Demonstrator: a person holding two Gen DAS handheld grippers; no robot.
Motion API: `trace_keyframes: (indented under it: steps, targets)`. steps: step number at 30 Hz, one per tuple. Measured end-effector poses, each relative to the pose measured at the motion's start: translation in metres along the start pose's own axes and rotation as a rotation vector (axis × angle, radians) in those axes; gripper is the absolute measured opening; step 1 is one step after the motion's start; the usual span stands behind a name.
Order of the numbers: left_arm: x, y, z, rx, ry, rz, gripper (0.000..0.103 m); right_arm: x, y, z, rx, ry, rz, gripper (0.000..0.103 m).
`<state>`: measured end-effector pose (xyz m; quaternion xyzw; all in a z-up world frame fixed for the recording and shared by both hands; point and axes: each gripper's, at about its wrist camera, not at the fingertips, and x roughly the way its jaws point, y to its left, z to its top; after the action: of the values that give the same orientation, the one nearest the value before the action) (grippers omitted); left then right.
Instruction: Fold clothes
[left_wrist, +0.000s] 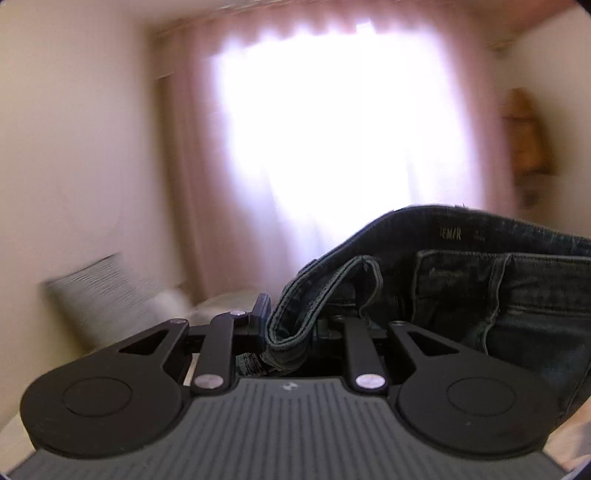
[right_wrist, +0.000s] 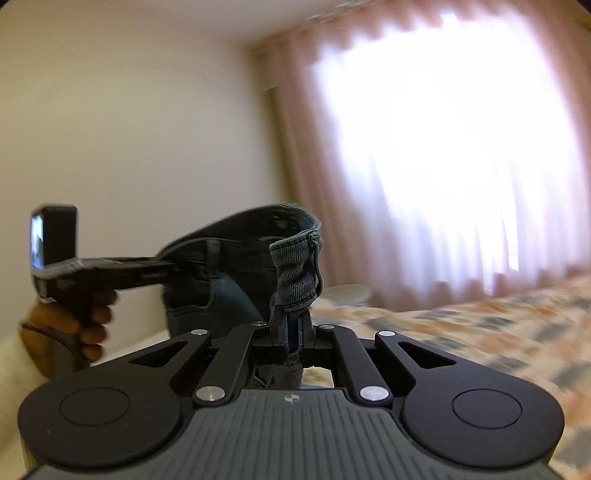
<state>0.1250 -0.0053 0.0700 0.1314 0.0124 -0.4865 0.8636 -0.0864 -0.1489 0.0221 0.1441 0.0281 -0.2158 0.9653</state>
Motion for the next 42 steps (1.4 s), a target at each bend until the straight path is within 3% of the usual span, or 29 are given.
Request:
trace_keyframes:
  steps: [6,12,17,20,23,28,30,33,37,42]
  targets:
    - [-0.023,-0.156,0.033,0.003,-0.041,-0.317,0.016,-0.157,-0.059,0.008,0.077,-0.094,-0.277,0.004]
    - [-0.012,-0.328,0.049,-0.011,0.012,-0.597,0.016,-0.296,-0.101,0.004,0.13,-0.145,-0.555,0.004]
    - [-0.001,-0.472,0.059,0.044,0.072,-0.767,0.016,-0.376,-0.145,-0.005,0.191,-0.168,-0.773,0.004]
    - [0.01,-0.553,0.051,0.147,0.198,-0.874,0.019,-0.394,-0.195,-0.02,0.267,-0.142,-0.901,0.004]
    - [0.018,-0.605,0.01,0.293,0.34,-0.908,0.024,-0.409,-0.256,-0.056,0.459,-0.073,-1.008,0.005]
    - [0.0,-0.577,-0.064,0.346,0.466,-0.923,0.043,-0.417,-0.334,-0.132,0.67,0.166,-1.168,0.027]
    - [-0.004,-0.549,-0.09,0.341,0.495,-0.897,0.047,-0.431,-0.341,-0.16,0.683,0.228,-1.225,0.045]
    - [0.02,-0.496,-0.132,0.323,0.557,-0.799,0.052,-0.421,-0.329,-0.172,0.661,0.273,-1.266,0.05]
    - [0.047,-0.411,-0.199,0.212,0.752,-0.597,0.052,-0.4,-0.303,-0.192,0.65,0.346,-1.164,0.051]
    - [0.051,-0.286,-0.287,-0.067,1.002,-0.31,0.051,-0.339,-0.257,-0.224,0.747,0.452,-0.961,0.051]
